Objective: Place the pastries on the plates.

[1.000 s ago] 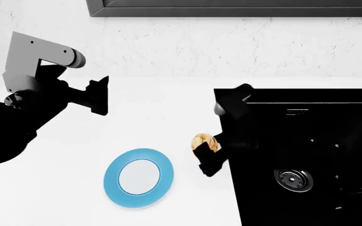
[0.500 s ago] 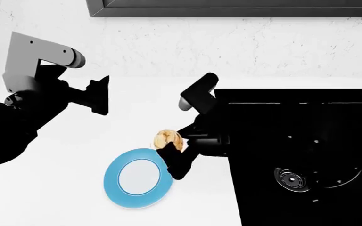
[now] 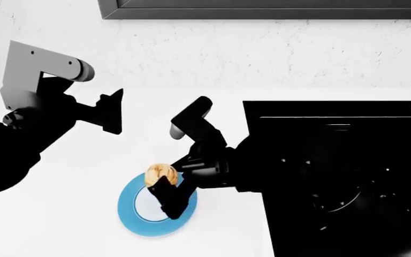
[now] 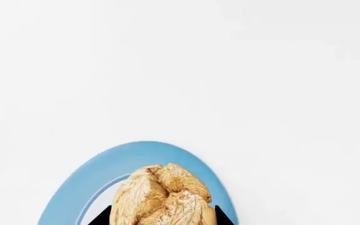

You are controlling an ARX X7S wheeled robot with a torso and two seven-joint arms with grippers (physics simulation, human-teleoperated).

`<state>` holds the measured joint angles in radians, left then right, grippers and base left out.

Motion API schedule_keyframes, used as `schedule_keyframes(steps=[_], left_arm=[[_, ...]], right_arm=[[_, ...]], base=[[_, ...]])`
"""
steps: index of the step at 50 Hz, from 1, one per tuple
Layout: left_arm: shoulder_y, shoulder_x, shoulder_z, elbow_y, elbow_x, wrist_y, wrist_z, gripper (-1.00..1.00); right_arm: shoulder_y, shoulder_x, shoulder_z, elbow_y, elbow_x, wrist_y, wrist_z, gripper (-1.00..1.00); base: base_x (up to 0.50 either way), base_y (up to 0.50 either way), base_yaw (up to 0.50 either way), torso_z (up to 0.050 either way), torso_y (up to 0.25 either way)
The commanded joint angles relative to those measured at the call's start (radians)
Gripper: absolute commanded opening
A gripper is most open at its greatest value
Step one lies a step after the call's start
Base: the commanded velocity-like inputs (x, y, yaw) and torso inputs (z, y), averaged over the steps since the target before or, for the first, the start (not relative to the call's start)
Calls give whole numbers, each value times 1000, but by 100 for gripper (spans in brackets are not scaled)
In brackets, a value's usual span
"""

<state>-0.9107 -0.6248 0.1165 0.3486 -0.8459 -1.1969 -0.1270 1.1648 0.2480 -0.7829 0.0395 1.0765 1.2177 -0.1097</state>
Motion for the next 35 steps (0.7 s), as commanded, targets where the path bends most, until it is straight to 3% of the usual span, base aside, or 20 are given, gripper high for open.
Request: schedule_keyframes(steps=[1,10,11,35], left_arm=[[8,-1,-2,7,-7,0,-7,100],[16,-10,-2,1,-6,14,3,100],[14,-11,0,-3,-3,17,5,100],[4,-20,3,-8,-14,18,10,100]], right_arm=[[-6,-16,-41,43,-34,-26,-32,-100],[-21,-11,-62,14,-13,-7,-33,-100],[-19,-11,-61,11,-12,-8,-33,100],[44,11,3,4,25,-17,5,100]], base=[[0,0,0,0,0],[0,0,0,0,0],[0,0,0,0,0],[0,0,0,0,0]])
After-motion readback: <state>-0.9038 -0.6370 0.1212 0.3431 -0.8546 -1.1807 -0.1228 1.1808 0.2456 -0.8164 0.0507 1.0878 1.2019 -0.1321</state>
